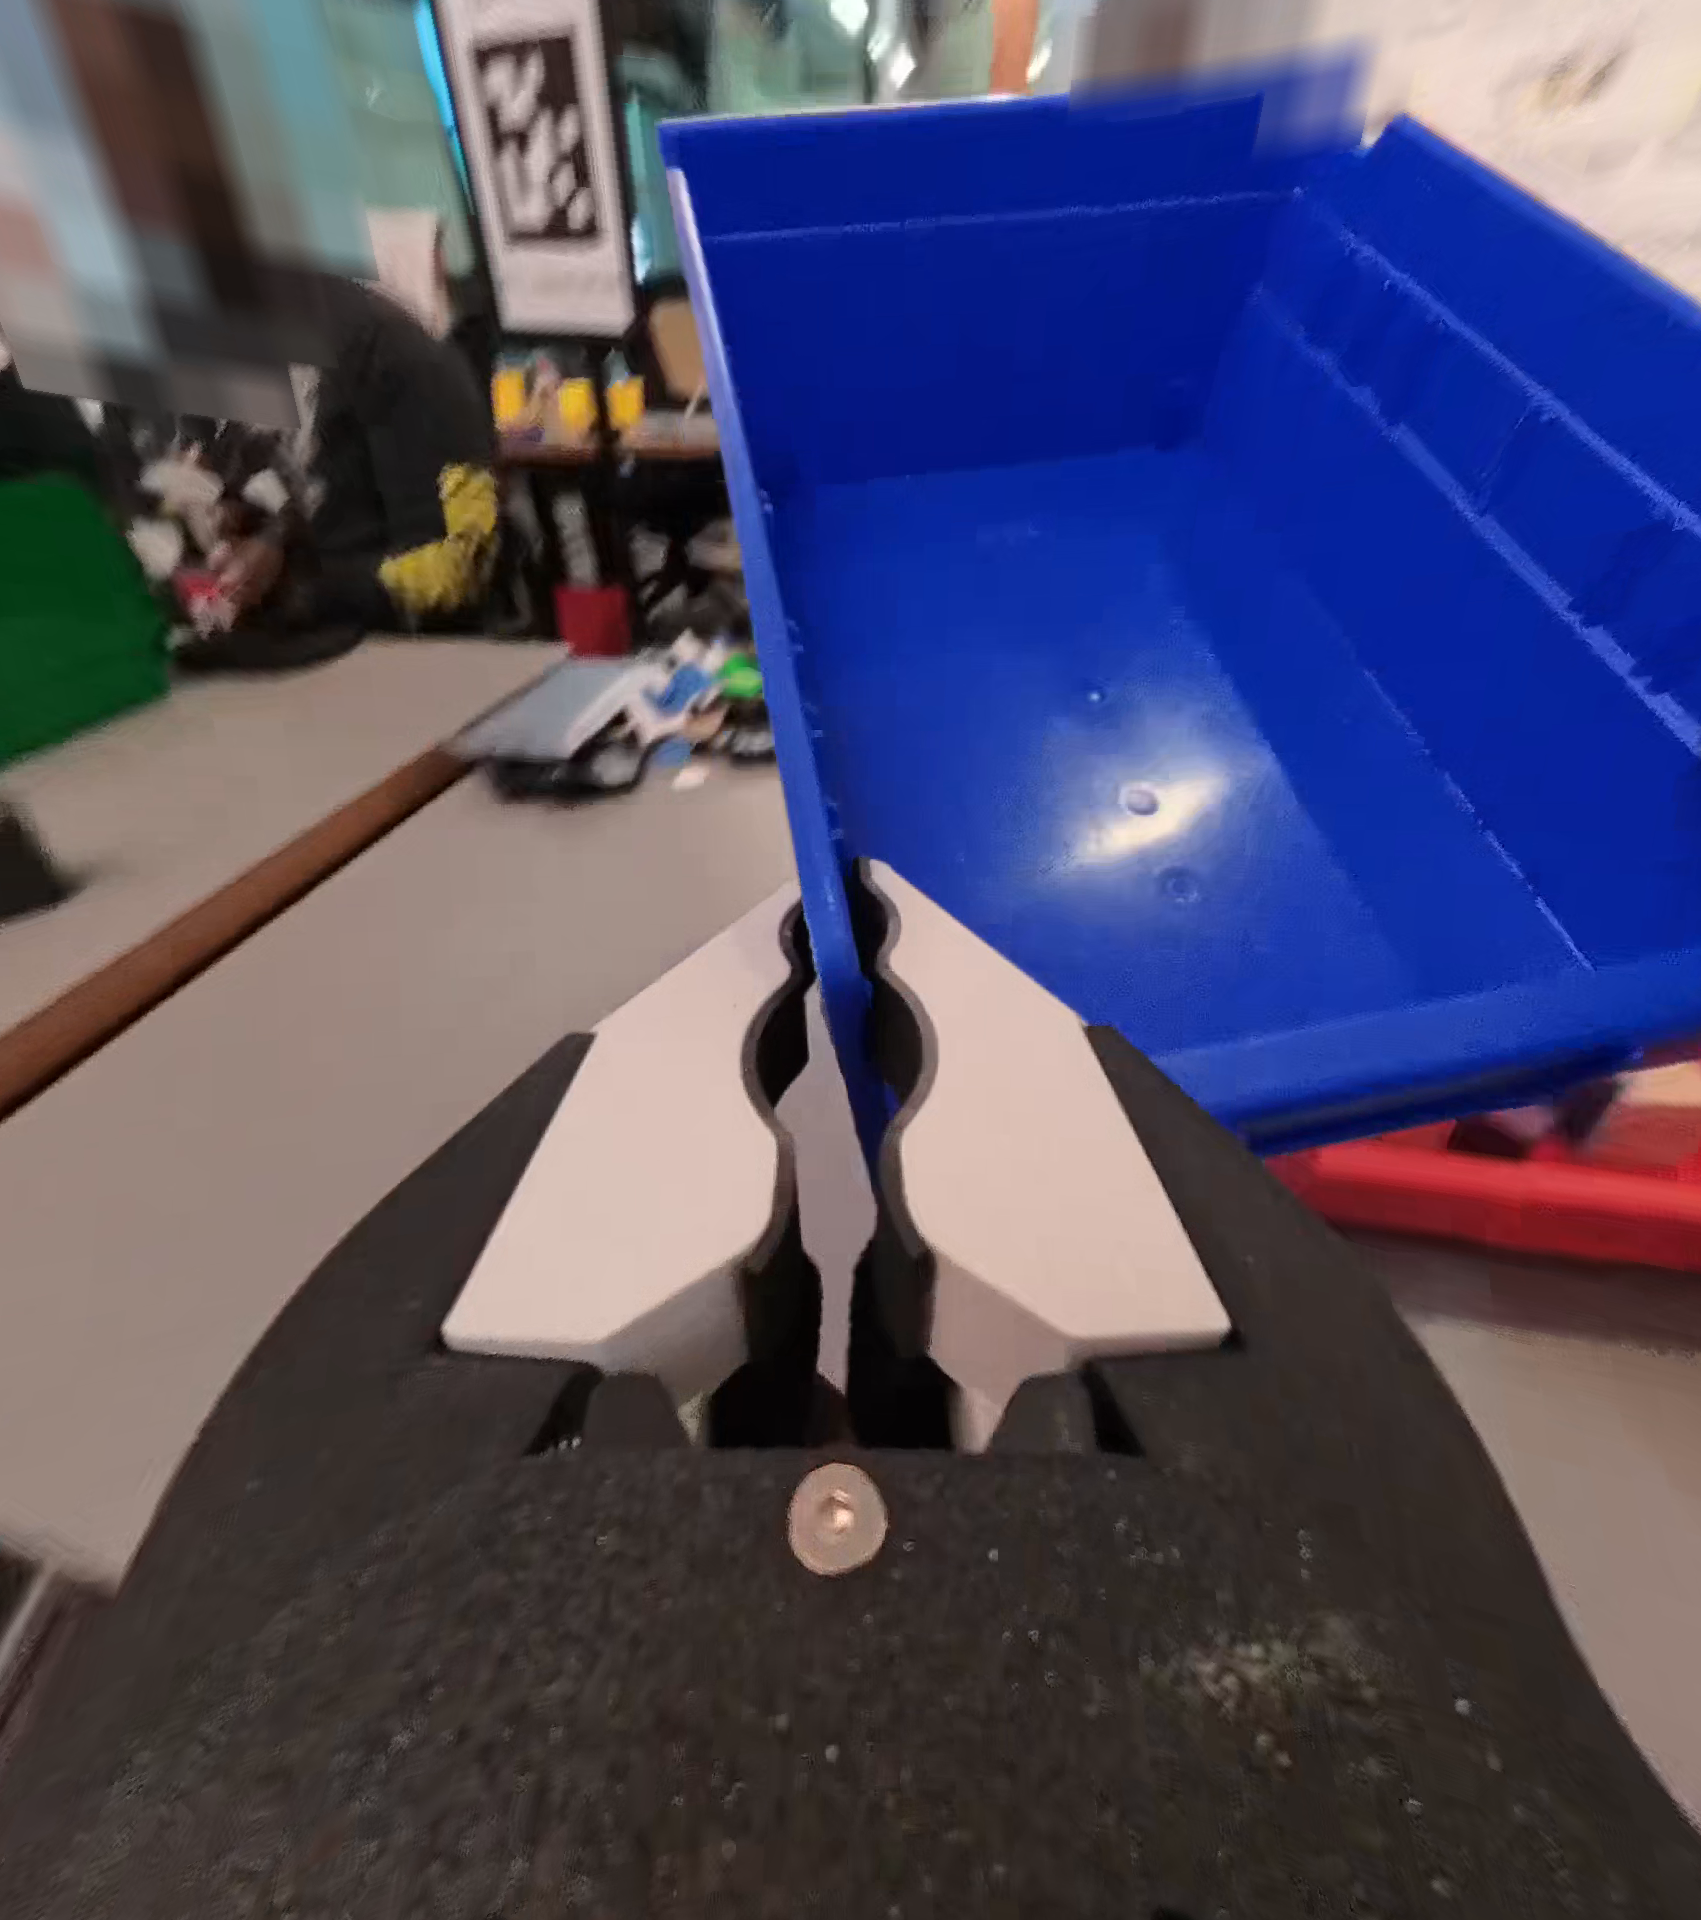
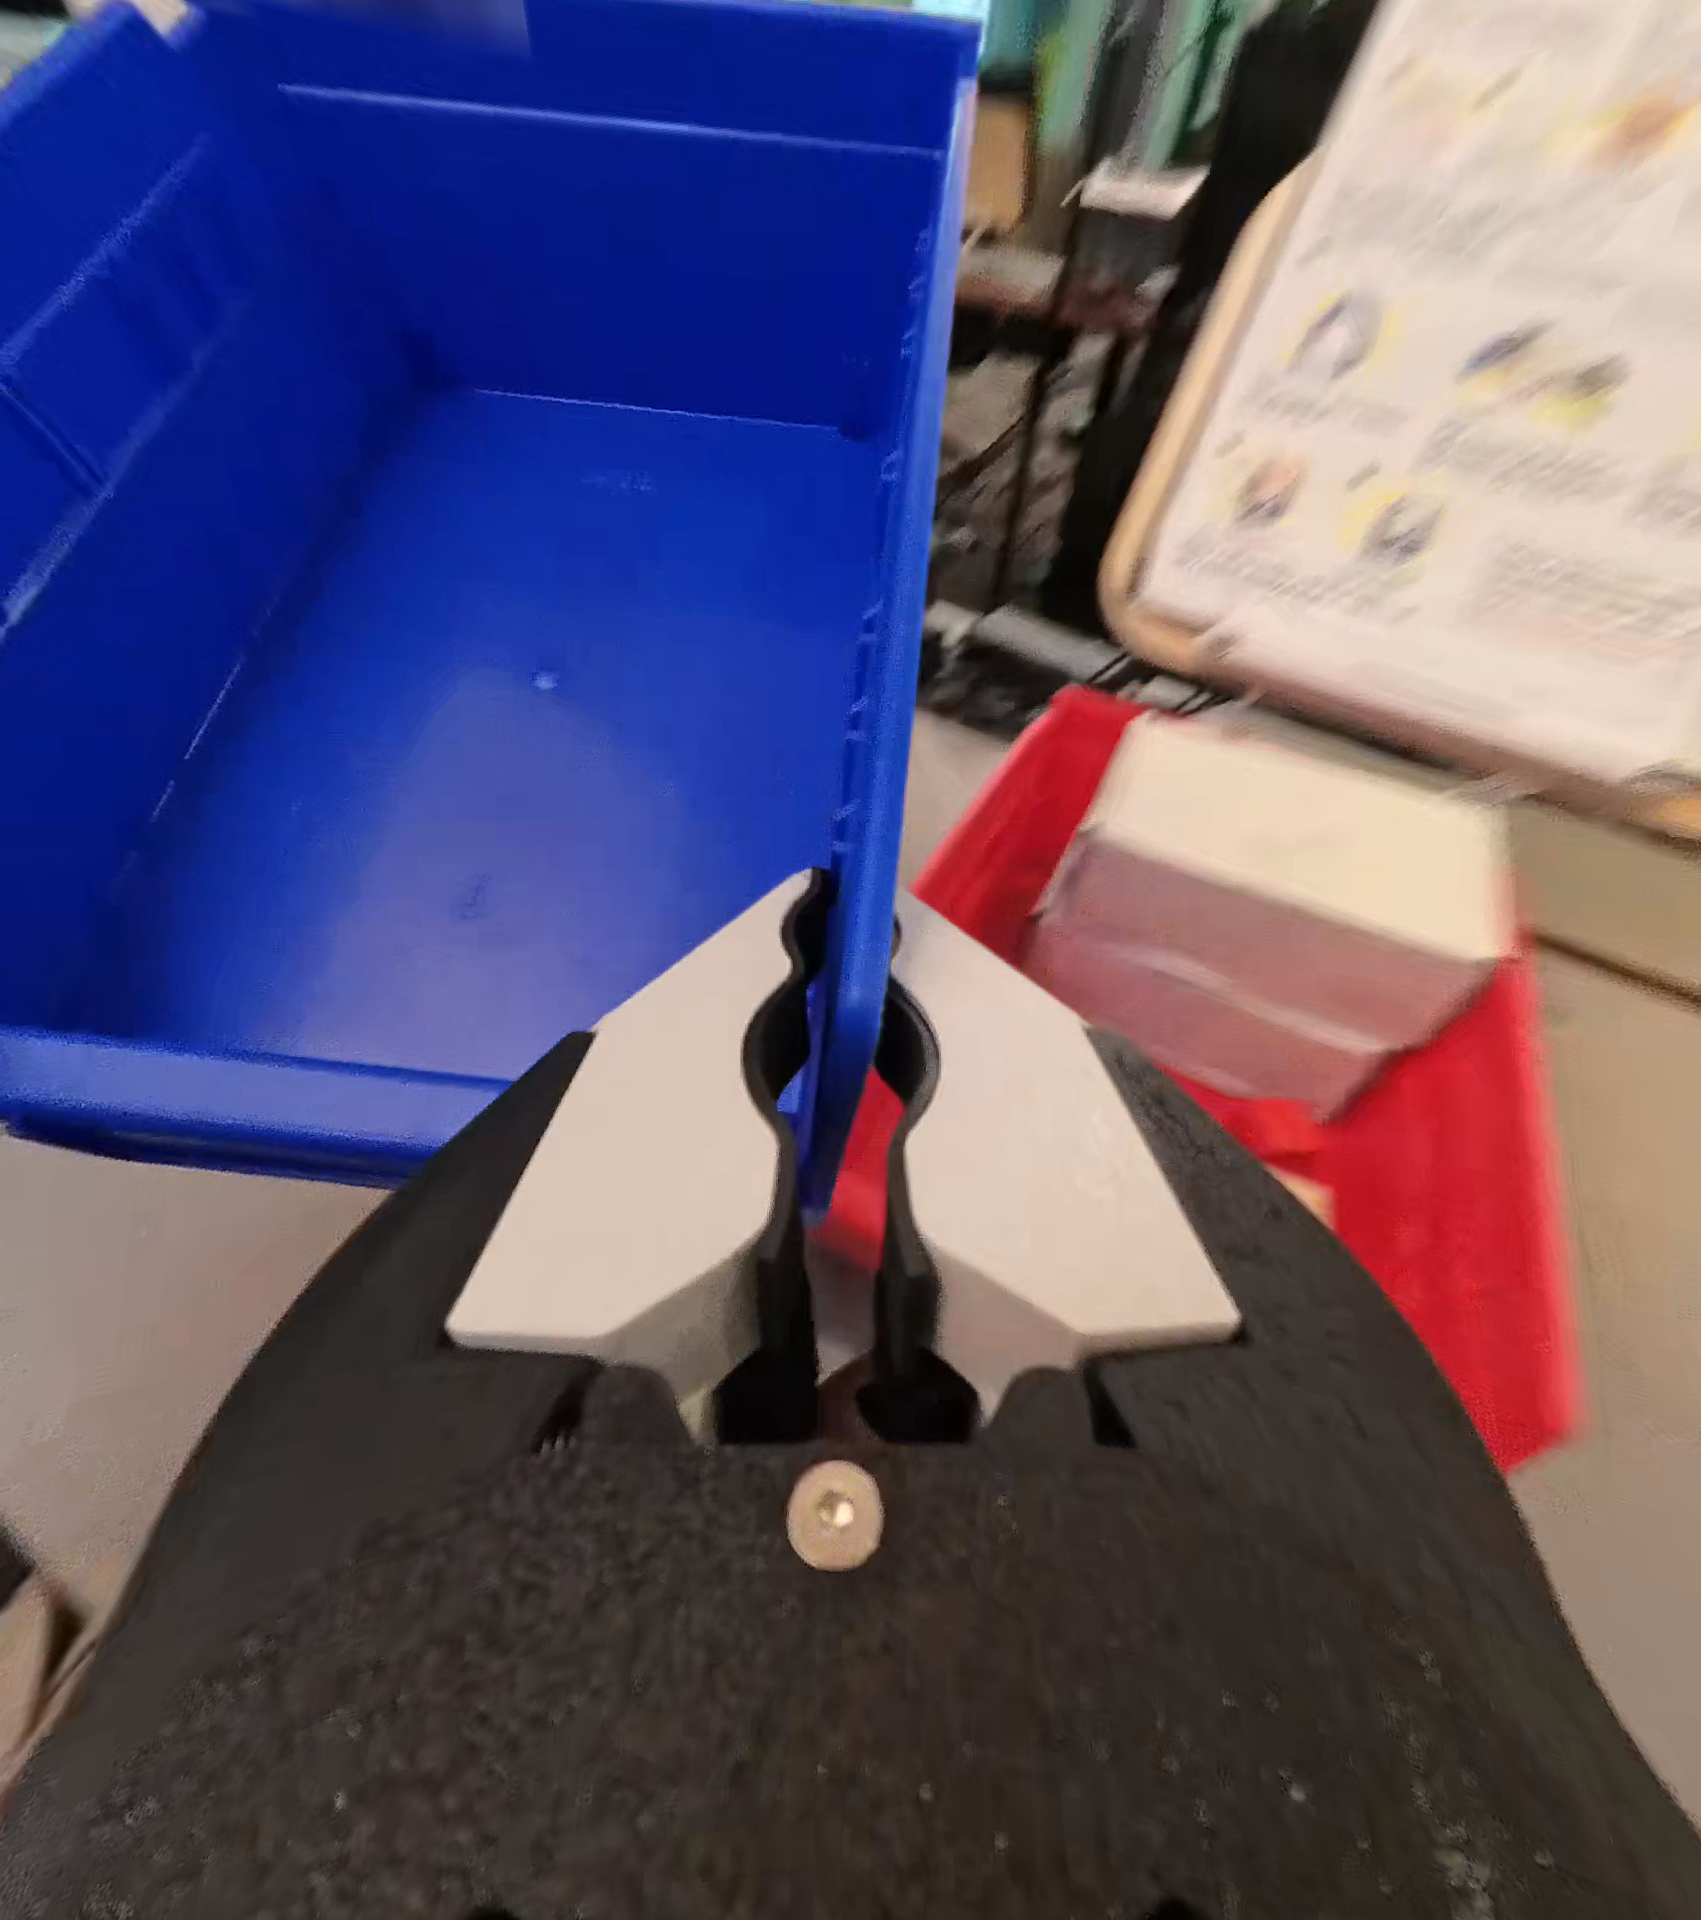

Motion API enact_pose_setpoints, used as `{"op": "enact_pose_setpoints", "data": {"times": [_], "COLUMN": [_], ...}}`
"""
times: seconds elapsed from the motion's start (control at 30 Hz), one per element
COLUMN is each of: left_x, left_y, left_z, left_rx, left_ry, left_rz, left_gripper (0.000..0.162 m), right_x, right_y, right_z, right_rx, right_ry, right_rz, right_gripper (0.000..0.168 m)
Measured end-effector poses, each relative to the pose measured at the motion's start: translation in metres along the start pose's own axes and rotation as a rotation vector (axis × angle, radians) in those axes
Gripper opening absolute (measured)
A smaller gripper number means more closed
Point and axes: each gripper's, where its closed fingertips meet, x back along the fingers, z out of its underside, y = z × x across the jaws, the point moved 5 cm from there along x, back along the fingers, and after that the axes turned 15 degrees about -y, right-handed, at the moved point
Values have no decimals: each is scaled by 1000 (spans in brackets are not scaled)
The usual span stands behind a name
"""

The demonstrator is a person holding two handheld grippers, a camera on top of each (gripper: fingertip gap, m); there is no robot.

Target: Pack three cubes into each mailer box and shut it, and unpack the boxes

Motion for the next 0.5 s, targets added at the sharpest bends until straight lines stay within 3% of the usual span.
{"op": "enact_pose_setpoints", "data": {"times": [0.13,0.27,0.37,0.5], "left_x": [-42,-67,-75,-67], "left_y": [-88,-206,-298,-401], "left_z": [-42,-60,-48,-3], "left_rx": [14,53,78,44], "left_ry": [-150,-218,-186,-74], "left_rz": [145,263,328,416], "left_gripper": [1,2,2,2], "right_x": [21,52,80,118], "right_y": [-89,-199,-283,-378], "right_z": [-56,-81,-74,-19], "right_rx": [64,123,58,-25], "right_ry": [-123,-157,-99,58], "right_rz": [187,361,488,599], "right_gripper": [4,4,4,5]}}
